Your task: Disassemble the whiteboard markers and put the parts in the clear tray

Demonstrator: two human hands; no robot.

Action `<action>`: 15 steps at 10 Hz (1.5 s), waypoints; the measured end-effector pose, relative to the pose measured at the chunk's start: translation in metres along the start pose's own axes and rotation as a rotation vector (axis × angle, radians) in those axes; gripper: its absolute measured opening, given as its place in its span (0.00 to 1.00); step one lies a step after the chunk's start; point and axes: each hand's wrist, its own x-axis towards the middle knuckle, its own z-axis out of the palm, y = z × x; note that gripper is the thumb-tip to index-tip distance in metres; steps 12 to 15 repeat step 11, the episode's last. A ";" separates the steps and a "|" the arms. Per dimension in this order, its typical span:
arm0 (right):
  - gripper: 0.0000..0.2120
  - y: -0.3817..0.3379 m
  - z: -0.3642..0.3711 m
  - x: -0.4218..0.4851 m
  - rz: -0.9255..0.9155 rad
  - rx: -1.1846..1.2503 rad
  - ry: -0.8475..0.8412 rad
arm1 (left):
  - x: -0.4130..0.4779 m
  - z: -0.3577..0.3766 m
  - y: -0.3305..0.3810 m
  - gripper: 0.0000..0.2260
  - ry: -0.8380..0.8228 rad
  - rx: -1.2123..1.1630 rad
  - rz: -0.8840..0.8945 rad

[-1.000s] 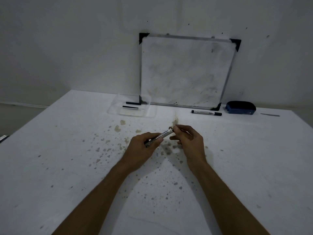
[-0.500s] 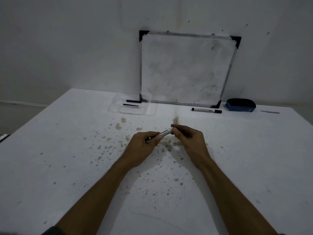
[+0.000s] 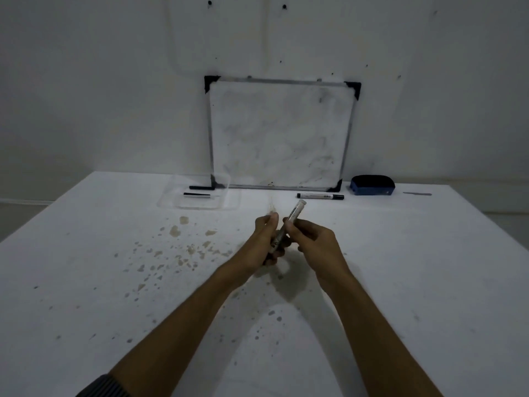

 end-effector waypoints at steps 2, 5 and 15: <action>0.18 -0.010 -0.049 0.051 -0.140 -0.326 0.161 | 0.032 -0.003 -0.012 0.21 0.191 0.468 0.229; 0.10 0.018 -0.078 0.142 -0.376 -1.165 0.156 | 0.051 -0.034 -0.045 0.27 0.250 1.049 0.290; 0.20 0.045 -0.067 0.108 -0.359 -1.167 0.393 | 0.050 -0.035 -0.045 0.26 0.265 1.026 0.296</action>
